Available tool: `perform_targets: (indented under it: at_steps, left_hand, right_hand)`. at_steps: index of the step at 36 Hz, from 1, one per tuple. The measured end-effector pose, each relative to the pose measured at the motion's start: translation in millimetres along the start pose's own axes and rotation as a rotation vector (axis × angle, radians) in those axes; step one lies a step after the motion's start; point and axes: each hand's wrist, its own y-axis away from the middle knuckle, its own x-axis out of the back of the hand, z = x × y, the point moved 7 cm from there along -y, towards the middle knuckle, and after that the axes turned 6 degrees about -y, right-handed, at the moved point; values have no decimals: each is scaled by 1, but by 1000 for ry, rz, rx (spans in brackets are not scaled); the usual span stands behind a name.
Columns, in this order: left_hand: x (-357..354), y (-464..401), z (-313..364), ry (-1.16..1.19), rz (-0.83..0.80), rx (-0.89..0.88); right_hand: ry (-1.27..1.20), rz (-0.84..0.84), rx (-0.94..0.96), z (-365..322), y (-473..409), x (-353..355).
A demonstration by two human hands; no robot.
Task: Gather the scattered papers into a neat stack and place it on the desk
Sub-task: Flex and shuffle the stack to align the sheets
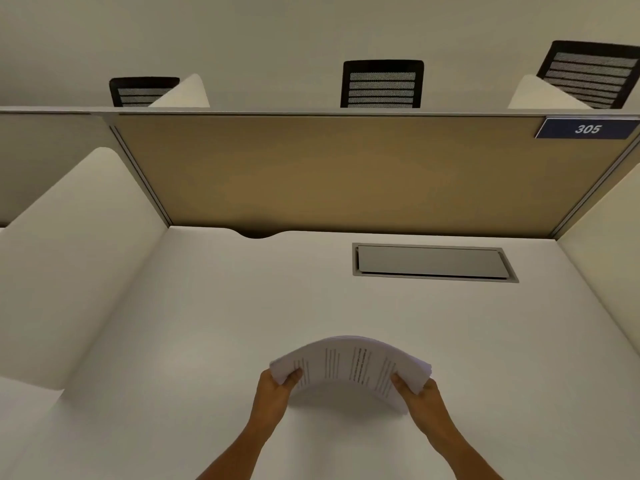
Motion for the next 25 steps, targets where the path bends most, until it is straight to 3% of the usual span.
perform_targets:
  at_steps: [19,25]
  left_hand:
    - [-8,-8,-16,-60,-23,35]
    - [0,-19,-16,-134,-70,22]
  right_hand:
    - [60,-6,-61,9,-5,-6]
    - [240,-48,-94,9,-20,0]
